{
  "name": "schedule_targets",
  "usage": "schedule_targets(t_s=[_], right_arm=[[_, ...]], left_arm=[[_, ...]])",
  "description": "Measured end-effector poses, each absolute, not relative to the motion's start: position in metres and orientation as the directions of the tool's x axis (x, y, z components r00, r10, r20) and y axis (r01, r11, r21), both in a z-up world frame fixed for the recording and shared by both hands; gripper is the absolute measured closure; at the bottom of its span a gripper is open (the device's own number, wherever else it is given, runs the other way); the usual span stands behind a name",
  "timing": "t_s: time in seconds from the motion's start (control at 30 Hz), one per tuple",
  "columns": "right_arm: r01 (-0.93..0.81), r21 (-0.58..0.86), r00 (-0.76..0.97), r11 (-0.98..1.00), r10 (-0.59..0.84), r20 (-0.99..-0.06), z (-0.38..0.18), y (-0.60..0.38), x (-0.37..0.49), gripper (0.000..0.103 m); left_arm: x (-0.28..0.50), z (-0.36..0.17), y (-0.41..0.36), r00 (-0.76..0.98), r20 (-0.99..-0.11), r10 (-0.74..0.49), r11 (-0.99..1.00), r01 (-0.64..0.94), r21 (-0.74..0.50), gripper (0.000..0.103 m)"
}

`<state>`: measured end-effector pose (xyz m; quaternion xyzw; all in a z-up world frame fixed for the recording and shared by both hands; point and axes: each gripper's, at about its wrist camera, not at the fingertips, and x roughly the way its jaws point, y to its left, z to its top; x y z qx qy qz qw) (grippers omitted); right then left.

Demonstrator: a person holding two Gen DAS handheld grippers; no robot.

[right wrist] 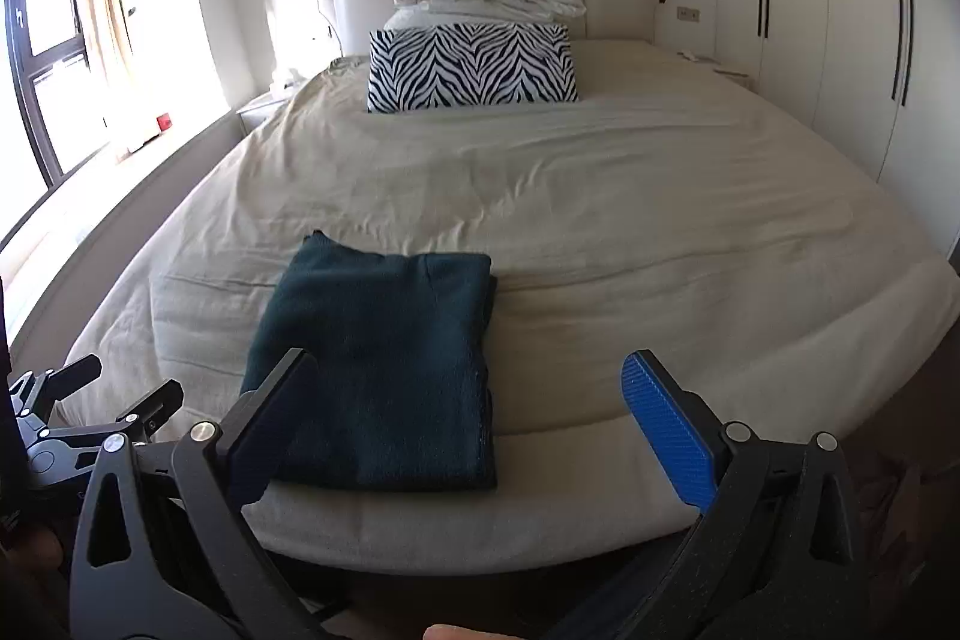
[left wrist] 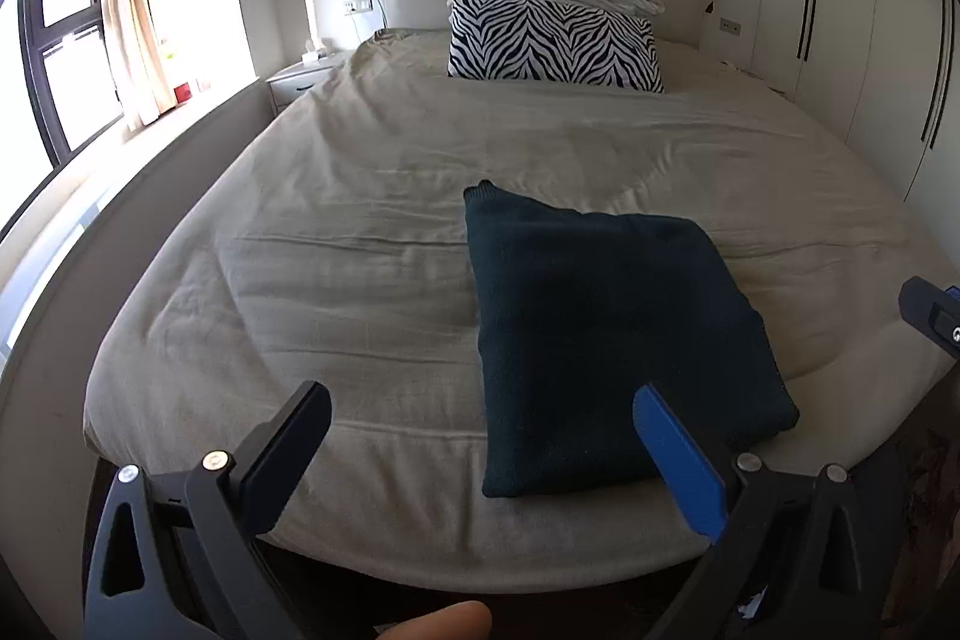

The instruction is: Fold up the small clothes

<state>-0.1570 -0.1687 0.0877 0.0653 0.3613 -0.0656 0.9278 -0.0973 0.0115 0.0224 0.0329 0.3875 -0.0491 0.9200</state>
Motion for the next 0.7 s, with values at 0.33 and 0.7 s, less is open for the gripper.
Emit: schedule_targets(t_s=[0.33,0.7], right_arm=[[0.163,0.037,0.665,0.986,-0.082,-0.742,0.026,-0.165,-0.132,0.000],[0.130,0.027,0.634,0.991,-0.062,-0.771,0.015,-0.160,-0.127,0.000]], left_arm=[[-0.087,-0.005,0.015,0.643,-0.765,-0.045,0.995,0.098,0.024,0.000],[-0.082,-0.019,0.024,0.619,-0.784,-0.050,0.997,0.072,-0.007,0.000]])
